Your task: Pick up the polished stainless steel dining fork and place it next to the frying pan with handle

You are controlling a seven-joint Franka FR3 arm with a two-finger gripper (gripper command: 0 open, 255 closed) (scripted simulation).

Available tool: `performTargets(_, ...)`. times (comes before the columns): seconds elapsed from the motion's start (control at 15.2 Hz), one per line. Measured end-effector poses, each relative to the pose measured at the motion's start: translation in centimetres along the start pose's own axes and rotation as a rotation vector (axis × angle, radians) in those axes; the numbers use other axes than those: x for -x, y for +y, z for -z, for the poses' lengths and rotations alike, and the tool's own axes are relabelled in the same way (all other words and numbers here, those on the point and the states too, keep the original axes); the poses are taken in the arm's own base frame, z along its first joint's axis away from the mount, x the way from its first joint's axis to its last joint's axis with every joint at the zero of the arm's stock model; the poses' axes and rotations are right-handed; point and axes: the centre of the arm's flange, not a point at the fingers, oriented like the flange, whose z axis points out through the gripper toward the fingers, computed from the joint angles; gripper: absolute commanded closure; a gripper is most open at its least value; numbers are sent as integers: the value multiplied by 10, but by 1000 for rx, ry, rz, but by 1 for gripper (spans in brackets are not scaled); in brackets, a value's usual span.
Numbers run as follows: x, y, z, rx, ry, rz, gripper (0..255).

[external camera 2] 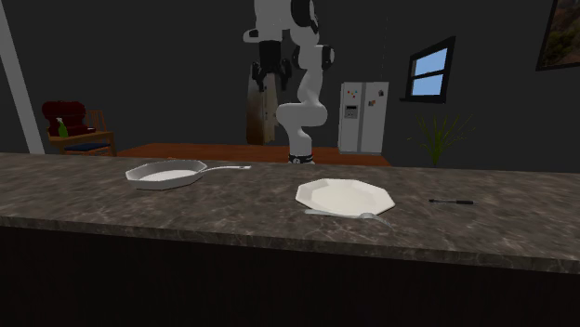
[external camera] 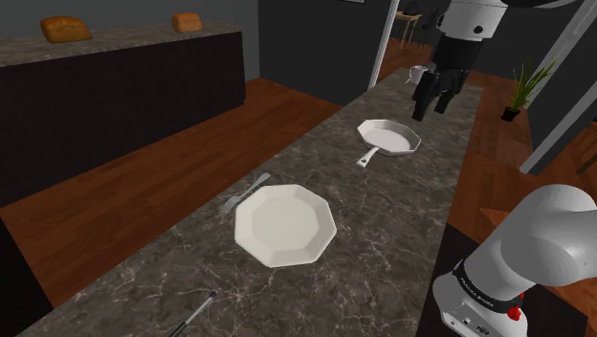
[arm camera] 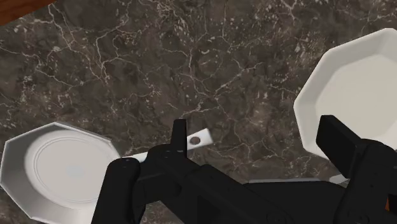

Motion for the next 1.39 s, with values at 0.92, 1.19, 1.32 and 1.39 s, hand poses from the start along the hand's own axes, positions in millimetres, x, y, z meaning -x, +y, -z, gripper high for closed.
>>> performTargets(0.92, -22, -141, -74, 32, 48, -345, 0)
performTargets(1.19, -42, -186, -101, 42, 64, -462, 0)
performTargets(1.32, -51, -207, -113, 48, 72, -521, 0)
performTargets(1.39, -58, -217, -120, 50, 77, -550, 0)
